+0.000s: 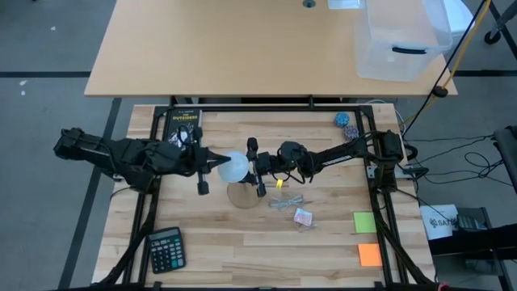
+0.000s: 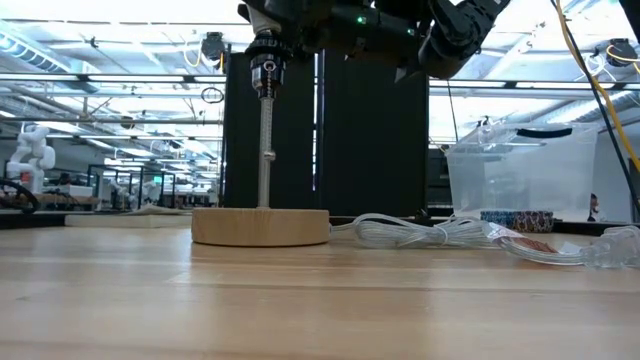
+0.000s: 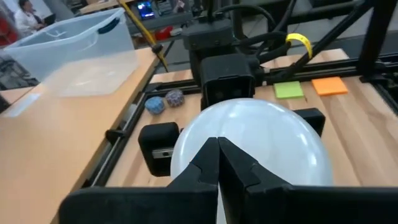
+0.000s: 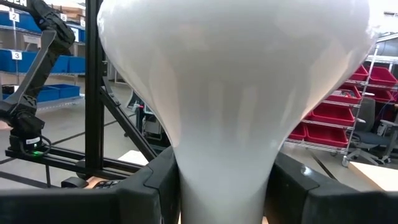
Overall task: Screw lightbulb
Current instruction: Insert the lightbulb into the lamp socket
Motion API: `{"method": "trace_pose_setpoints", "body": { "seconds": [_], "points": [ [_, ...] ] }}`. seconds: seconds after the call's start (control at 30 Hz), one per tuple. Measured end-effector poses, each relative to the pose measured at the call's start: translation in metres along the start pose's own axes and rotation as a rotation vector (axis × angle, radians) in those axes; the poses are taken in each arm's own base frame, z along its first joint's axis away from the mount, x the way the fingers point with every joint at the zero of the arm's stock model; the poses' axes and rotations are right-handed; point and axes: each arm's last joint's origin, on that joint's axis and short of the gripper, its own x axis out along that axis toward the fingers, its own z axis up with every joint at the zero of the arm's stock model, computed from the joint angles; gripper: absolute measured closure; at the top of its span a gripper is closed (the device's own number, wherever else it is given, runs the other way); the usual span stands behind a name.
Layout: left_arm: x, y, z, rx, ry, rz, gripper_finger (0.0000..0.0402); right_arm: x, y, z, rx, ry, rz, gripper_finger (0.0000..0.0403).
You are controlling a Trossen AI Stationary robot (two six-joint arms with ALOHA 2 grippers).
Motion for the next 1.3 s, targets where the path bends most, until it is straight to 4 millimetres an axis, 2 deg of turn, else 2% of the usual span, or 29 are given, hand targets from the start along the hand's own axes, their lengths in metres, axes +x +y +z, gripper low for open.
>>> {"method": "trace_pose_setpoints", "body": {
  "seconds": [0.47,0.87,1.07,1.3],
  "points": [
    [0.019,0.002,-0.003,-0.033,0.035,-0.005,0.0401,0.0,0.0,0.0,0.0,-0.001,0.007,0.0237],
    [0.02,0.002,-0.004,-0.054,0.041,-0.009,0.0402,0.0,0.0,-0.002,0.029,0.013,0.001,0.0179],
    [0.022,0.001,-0.004,-0.053,0.044,-0.01,0.0402,-0.002,0.0,0.011,0.021,0.015,0.004,0.0168],
    [0.025,0.0,-0.005,-0.053,0.044,-0.01,0.0402,-0.007,0.003,0.022,-0.006,0.1,-0.009,0.0167]
  ]
}}
